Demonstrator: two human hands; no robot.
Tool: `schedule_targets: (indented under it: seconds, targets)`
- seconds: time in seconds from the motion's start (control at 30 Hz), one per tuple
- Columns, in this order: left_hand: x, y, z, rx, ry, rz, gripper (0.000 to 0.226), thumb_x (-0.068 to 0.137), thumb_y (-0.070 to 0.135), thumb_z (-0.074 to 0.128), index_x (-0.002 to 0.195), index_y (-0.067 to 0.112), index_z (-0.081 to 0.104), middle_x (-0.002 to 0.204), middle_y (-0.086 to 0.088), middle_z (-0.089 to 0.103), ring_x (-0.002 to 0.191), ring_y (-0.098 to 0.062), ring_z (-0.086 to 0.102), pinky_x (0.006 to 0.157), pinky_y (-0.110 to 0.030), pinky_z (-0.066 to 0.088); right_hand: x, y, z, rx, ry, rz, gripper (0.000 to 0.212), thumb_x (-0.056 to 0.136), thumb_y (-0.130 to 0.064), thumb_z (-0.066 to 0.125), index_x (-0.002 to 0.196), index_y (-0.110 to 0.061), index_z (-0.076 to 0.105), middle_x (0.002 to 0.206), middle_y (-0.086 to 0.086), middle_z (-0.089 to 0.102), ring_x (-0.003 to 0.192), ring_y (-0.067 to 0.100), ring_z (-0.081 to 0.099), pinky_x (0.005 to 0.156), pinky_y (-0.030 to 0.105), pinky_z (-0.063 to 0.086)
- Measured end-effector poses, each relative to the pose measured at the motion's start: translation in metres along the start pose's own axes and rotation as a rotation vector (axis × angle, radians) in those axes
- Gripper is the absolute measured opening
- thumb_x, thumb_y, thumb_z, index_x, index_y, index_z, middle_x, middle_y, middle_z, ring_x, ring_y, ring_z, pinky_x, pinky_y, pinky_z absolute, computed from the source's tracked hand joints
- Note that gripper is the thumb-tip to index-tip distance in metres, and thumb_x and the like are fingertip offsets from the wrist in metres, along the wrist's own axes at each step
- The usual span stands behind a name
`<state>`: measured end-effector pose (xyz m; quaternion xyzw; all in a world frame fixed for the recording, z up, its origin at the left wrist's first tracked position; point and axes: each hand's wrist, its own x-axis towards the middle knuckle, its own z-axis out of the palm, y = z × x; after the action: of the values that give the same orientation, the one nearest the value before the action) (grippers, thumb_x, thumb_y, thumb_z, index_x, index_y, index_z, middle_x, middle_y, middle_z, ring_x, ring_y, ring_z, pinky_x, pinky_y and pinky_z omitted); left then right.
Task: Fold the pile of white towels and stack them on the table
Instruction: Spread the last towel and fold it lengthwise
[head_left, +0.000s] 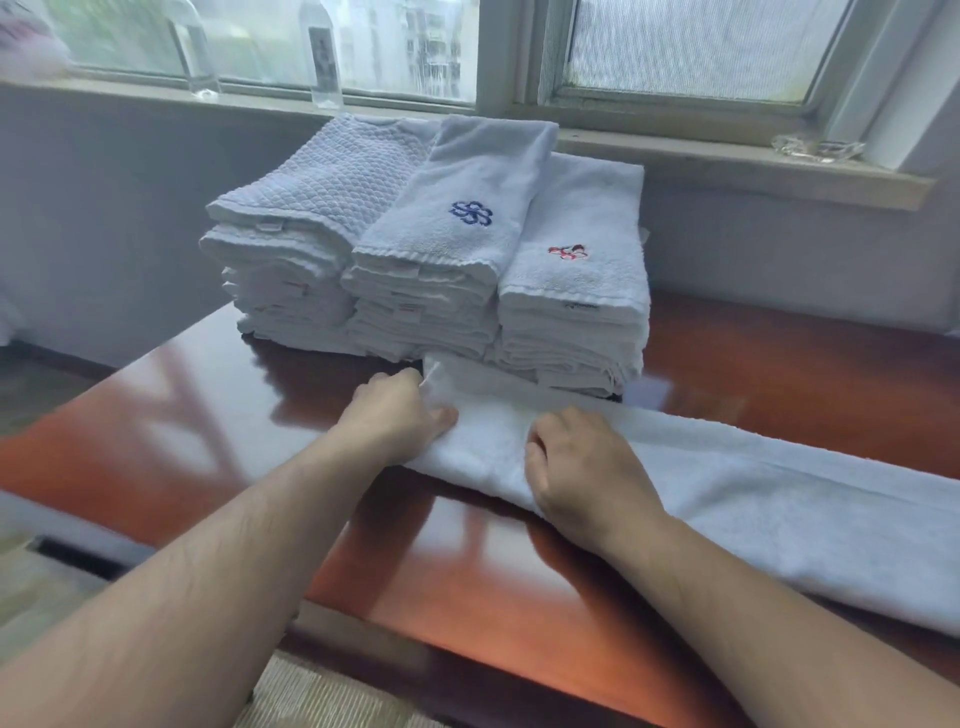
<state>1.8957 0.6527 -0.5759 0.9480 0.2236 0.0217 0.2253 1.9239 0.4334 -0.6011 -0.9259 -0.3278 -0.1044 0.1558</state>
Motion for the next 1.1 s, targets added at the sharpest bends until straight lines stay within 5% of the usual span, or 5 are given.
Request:
schedule_targets:
  seconds: [0.2, 0.43, 0.73, 0.93, 1.1]
  targets:
    - [-0.012, -0.001, -0.017, -0.392, 0.034, -0.053, 0.040, 0.086, 0.035, 0.070, 0.116, 0.017, 0.050, 0.102, -0.002, 0.062, 0.093, -0.021, 0.061, 0.076, -0.037, 0.050, -0.007, -0.001, -0.012, 0.220, -0.127, 0.077, 0.017, 0.096, -0.030, 0.051, 0.092, -0.022, 0.065, 0.094, -0.004, 0.061, 0.092, 0.015, 0.051, 0.085, 0.030, 0.044]
    - [-0.051, 0.050, -0.057, -1.017, -0.145, 0.044, 0.066, 0.086, 0.018, 0.070, 0.143, 0.031, 0.040, 0.118, -0.007, 0.067, 0.100, -0.032, 0.072, 0.082, -0.061, 0.058, -0.006, 0.016, -0.070, 1.188, -0.197, 0.587, 0.043, 0.103, -0.042, 0.052, 0.098, -0.004, 0.073, 0.087, 0.014, 0.076, 0.079, 0.024, 0.072, 0.078, 0.042, 0.057]
    - [-0.093, 0.206, -0.021, -0.713, -0.324, 0.392, 0.076, 0.090, 0.006, 0.062, 0.155, 0.032, 0.032, 0.103, 0.004, 0.068, 0.085, -0.017, 0.069, 0.064, -0.030, 0.059, -0.050, 0.095, -0.133, 1.674, -0.176, 0.639, 0.090, 0.094, -0.076, 0.030, 0.114, 0.000, 0.075, 0.116, 0.025, 0.071, 0.100, 0.035, 0.072, 0.082, 0.042, 0.061]
    - [-0.113, 0.305, 0.043, -0.678, -0.503, 0.605, 0.043, 0.105, 0.023, 0.048, 0.148, 0.023, 0.045, 0.120, -0.002, 0.065, 0.088, -0.021, 0.070, 0.087, -0.039, 0.058, -0.122, 0.196, -0.170, 2.006, -0.052, 0.702, 0.094, 0.092, -0.079, 0.030, 0.129, 0.000, 0.066, 0.136, 0.024, 0.061, 0.123, 0.037, 0.063, 0.089, 0.046, 0.058]
    - [-0.104, 0.295, 0.085, -0.190, -0.101, 0.870, 0.038, 0.104, 0.018, 0.046, 0.137, 0.035, 0.056, 0.128, 0.018, 0.059, 0.109, 0.009, 0.042, 0.083, 0.008, 0.026, -0.148, 0.234, -0.158, 1.622, -0.045, 0.930, 0.054, 0.099, -0.042, 0.056, 0.124, 0.004, 0.068, 0.117, 0.021, 0.072, 0.106, 0.031, 0.072, 0.079, 0.037, 0.061]
